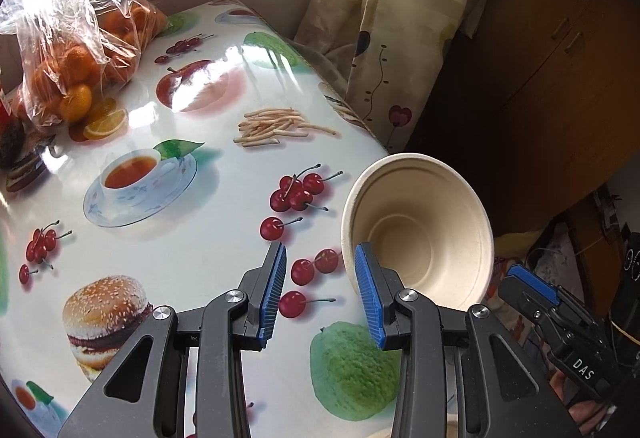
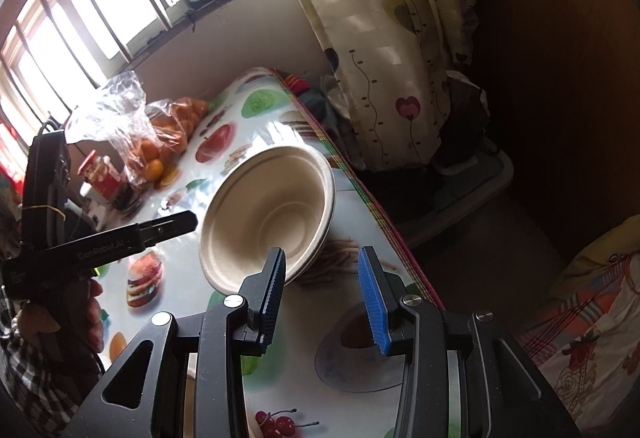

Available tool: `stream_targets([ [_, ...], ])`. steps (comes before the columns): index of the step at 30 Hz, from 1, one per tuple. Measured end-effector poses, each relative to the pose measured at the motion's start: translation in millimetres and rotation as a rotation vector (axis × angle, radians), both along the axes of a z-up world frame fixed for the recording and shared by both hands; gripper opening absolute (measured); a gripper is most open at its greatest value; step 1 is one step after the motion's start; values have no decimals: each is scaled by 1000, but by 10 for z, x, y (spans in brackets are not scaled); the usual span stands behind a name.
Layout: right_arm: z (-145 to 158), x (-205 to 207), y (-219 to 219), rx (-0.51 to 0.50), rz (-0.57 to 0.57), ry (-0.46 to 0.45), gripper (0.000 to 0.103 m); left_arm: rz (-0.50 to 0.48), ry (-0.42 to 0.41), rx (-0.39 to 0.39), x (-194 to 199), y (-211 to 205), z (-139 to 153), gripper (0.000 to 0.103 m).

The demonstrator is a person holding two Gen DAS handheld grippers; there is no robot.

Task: Organize plates and bowls
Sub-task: 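Move both grippers up and over to the rim of the nested tan bowls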

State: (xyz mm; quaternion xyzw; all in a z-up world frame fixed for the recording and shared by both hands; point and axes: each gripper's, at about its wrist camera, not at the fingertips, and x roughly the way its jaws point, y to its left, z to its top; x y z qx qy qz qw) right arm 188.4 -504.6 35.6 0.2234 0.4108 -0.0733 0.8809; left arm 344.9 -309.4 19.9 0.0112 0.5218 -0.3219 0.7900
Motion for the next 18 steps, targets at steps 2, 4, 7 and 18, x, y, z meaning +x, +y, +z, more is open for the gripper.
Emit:
stream_targets([
  [2,-28,32,0,1,3,5,37,2,9,-3,16,-4,-23,37],
  [4,-55,64,-14,4,3,9,37,4,11,-9,24,-11,-30,37],
  [7,-98,97,-32,13,-1,15,37,0,8,4,29,-45,-49,37],
  [18,-134,160,32,19,22,8,32,0,8,-10,40,-70,-51,27],
])
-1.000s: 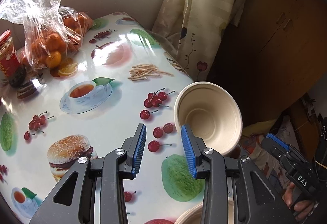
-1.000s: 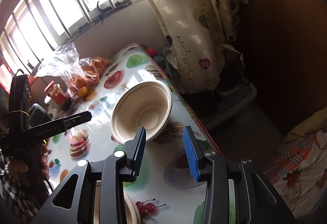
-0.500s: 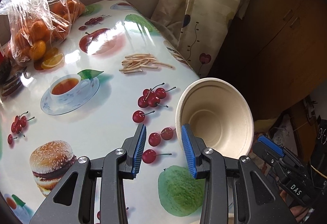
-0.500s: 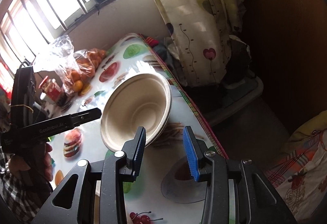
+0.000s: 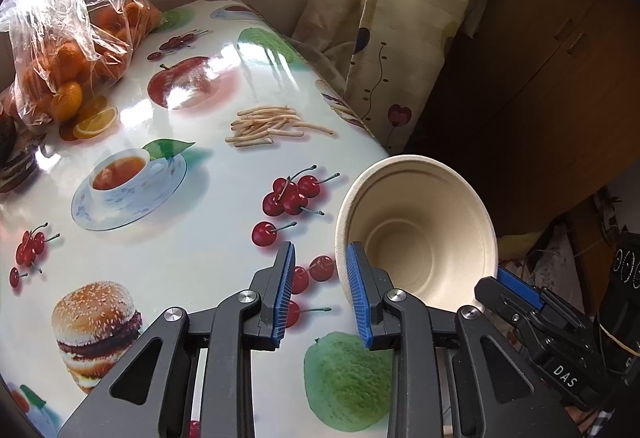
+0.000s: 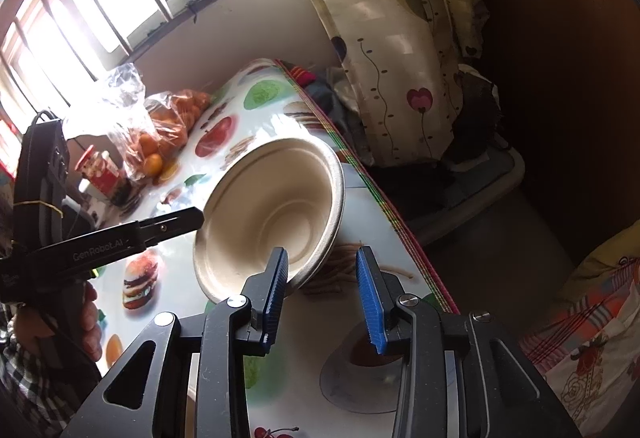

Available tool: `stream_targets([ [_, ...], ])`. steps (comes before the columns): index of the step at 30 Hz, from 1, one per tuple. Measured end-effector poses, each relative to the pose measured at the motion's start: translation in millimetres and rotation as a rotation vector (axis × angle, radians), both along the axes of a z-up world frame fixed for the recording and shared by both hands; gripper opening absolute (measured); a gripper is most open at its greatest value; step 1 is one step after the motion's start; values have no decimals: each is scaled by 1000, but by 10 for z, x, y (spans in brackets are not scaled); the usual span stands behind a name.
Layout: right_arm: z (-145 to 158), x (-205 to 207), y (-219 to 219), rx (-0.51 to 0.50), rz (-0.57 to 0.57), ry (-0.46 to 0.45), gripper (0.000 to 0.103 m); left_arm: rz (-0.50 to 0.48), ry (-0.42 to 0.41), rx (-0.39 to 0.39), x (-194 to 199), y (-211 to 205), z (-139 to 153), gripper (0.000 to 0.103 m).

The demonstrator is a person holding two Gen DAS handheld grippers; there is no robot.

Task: Organize plates and bowls
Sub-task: 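Move both grippers up and over to the rim of the nested tan bowls, then close both grippers on the rim of the nested tan bowls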

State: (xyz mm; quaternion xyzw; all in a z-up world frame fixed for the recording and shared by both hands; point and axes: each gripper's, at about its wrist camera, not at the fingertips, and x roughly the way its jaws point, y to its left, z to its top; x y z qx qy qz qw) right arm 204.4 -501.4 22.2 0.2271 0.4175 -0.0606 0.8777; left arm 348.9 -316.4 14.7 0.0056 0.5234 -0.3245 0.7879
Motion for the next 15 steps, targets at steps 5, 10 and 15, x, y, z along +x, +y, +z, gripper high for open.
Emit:
stream_targets([
  [5,-8,9,11,1,8,-1,25,1,-5,-6,-7,-1,20,25],
  [10,-12,12,25,5,8,-3,21,2,-1,-11,-4,-10,12,20],
  [15,-2,22,59,1,15,-6,19,0,-8,-12,-18,-29,21,12],
])
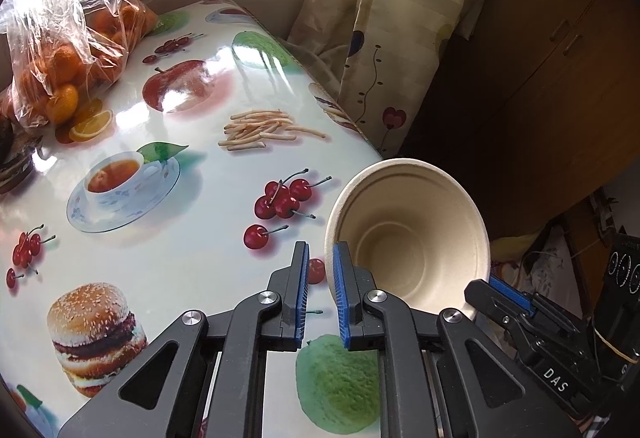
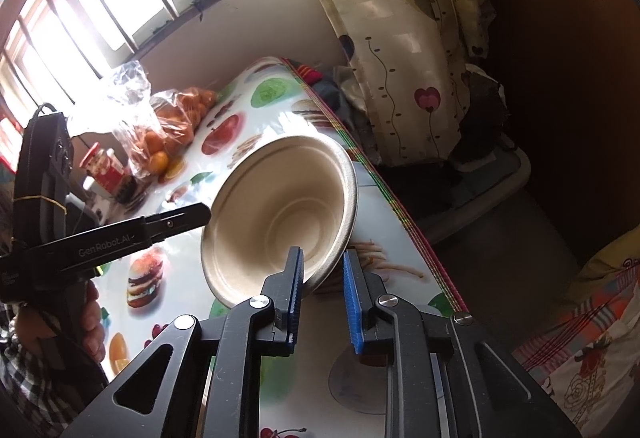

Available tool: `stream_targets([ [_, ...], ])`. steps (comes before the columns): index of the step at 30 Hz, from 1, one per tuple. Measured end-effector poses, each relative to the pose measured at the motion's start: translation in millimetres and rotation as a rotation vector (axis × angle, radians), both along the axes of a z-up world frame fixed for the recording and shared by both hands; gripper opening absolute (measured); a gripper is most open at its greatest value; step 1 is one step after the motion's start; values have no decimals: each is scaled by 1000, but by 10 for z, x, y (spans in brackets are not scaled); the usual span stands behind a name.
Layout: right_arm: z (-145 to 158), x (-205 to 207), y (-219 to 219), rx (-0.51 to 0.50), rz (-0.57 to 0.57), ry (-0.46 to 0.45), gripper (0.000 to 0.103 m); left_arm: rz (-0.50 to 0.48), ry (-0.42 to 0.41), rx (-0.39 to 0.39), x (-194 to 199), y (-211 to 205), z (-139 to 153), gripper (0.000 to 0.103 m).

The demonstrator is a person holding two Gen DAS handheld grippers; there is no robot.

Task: Organize plates and bowls
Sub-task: 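Close both grippers on the rim of the nested tan bowls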

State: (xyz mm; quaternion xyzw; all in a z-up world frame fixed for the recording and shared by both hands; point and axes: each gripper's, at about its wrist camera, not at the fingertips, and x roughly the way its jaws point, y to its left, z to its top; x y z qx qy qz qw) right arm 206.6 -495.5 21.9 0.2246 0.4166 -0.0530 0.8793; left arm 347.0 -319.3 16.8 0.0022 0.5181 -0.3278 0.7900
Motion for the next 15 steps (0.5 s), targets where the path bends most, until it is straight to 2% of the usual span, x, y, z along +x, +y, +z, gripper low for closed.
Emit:
stream_targets([
  [15,-12,-1,1,10,-1,0,18,5,2,-6,-11,-2,-12,6],
])
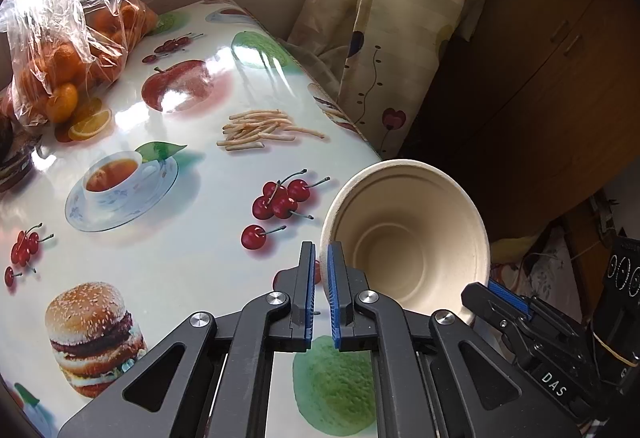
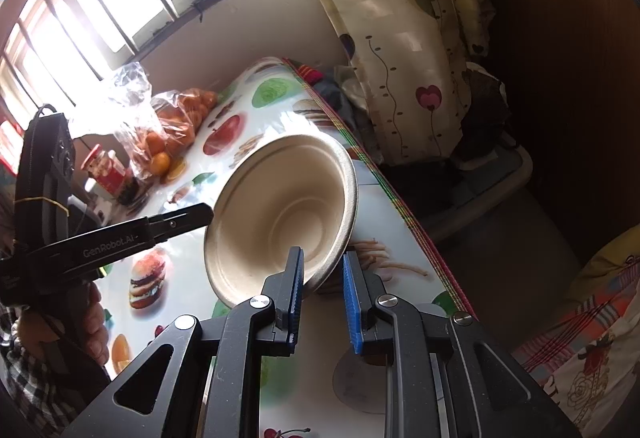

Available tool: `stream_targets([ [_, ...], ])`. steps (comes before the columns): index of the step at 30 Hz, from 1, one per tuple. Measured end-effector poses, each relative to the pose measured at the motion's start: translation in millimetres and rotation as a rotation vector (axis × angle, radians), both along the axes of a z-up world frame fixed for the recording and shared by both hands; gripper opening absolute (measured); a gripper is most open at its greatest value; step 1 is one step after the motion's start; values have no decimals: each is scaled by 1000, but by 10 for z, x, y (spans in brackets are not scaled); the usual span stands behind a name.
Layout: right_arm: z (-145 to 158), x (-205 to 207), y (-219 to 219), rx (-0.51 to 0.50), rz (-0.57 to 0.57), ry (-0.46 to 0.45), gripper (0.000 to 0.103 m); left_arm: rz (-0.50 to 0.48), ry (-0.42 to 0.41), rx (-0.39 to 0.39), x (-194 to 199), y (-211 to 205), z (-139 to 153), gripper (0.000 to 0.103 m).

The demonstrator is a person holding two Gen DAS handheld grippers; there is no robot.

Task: Organize plates and bowls
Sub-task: 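Close both grippers on the rim of the nested tan bowls, then lift the held bowls with both grippers and lower them into the last tan bowl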

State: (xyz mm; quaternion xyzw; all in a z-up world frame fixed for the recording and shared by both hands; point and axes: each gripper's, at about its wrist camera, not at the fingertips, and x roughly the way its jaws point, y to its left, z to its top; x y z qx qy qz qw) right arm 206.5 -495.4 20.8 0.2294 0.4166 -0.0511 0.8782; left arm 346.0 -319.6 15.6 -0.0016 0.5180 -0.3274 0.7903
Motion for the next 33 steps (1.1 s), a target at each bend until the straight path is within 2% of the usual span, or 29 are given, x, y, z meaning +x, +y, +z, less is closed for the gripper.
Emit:
stream_targets([
  [15,7,-42,4,20,-2,-5,18,-2,-17,5,-71,9,75,5],
  [33,248,-343,164,16,11,-63,18,3,-74,-3,-382,206,306,5],
])
